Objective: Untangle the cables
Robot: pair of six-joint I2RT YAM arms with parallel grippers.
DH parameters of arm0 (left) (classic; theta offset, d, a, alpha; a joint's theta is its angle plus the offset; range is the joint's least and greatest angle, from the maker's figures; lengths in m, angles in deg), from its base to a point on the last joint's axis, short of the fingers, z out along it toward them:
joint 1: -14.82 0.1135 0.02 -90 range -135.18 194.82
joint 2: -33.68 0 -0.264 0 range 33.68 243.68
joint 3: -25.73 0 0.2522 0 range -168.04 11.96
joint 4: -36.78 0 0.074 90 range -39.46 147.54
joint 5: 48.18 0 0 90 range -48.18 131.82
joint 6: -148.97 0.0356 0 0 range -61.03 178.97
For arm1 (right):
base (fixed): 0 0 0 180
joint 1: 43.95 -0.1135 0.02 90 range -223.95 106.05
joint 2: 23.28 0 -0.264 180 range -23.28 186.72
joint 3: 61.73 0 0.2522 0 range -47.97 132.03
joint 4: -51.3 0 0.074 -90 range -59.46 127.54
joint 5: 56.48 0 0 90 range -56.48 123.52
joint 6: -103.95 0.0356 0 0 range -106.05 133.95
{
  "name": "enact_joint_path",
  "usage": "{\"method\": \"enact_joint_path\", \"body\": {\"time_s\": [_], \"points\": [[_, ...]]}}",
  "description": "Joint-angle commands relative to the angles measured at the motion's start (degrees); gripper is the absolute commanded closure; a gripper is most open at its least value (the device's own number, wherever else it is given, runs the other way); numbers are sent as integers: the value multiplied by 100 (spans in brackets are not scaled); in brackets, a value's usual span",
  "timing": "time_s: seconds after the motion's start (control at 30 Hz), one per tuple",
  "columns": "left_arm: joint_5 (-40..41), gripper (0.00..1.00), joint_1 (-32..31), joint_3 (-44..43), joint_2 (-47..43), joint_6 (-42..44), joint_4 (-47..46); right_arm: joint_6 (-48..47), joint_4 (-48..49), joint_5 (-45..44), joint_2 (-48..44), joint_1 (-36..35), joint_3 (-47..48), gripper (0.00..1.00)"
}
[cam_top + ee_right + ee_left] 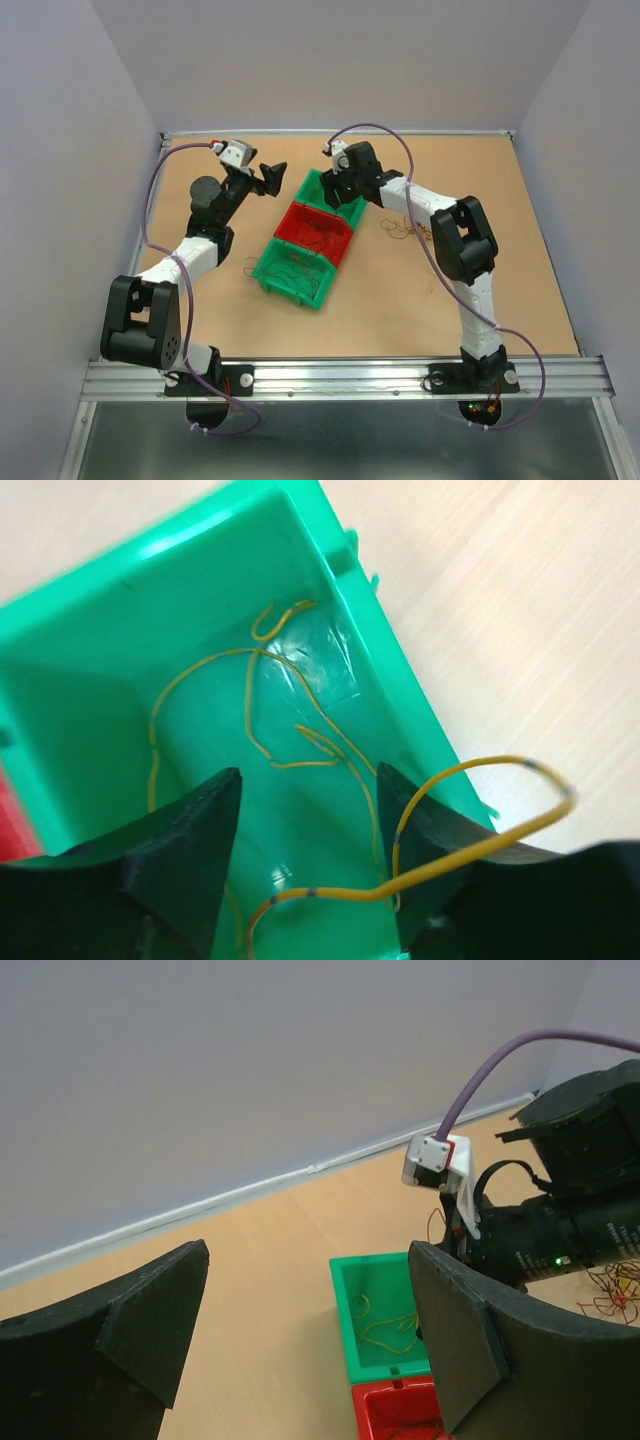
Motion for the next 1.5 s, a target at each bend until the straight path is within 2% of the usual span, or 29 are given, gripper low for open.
{"method": "enact_joint_path", "body": {"time_s": [0.0, 0.2, 0.3, 0.4, 0.43, 0.53, 0.8, 1.2, 1.3, 1.33, 1.43, 1.47], "points": [[22, 8, -9, -240, -141, 64, -182, 121, 164, -46, -549, -91, 163, 34], [49, 8, -18, -231, -149, 64, -182, 446, 472, -151, -1006, -83, -259, 33], [75, 8, -27, -231, -141, 64, -182, 455, 533, -169, -1155, -92, -426, 42], [75, 8, -36, -231, -158, 195, -173, 455, 560, -178, -1156, -83, -444, 61], [75, 8, -36, -231, -158, 196, -165, 472, 569, -178, -1138, -83, -427, 76], [101, 8, -45, -240, -158, 223, -156, 508, 586, -55, -1015, -83, -304, 99], [93, 8, -80, -222, -167, 258, -138, 306, 587, 736, -155, -83, 259, 99], [75, 8, -150, -240, -158, 363, -94, -371, -318, 728, 883, -83, 1023, 99], [154, 8, -159, -231, -185, 372, -94, -424, -530, 509, 822, -83, 1226, 82], [233, 8, -159, -213, -193, 363, -120, -415, -521, 499, 674, -83, 1235, 71], [600, 6, -159, -143, -272, 276, -234, -354, -504, 508, 401, -83, 1270, 64], [698, 2, -159, -108, -316, 232, -374, -328, -495, 490, 217, -83, 1270, 63]]}}
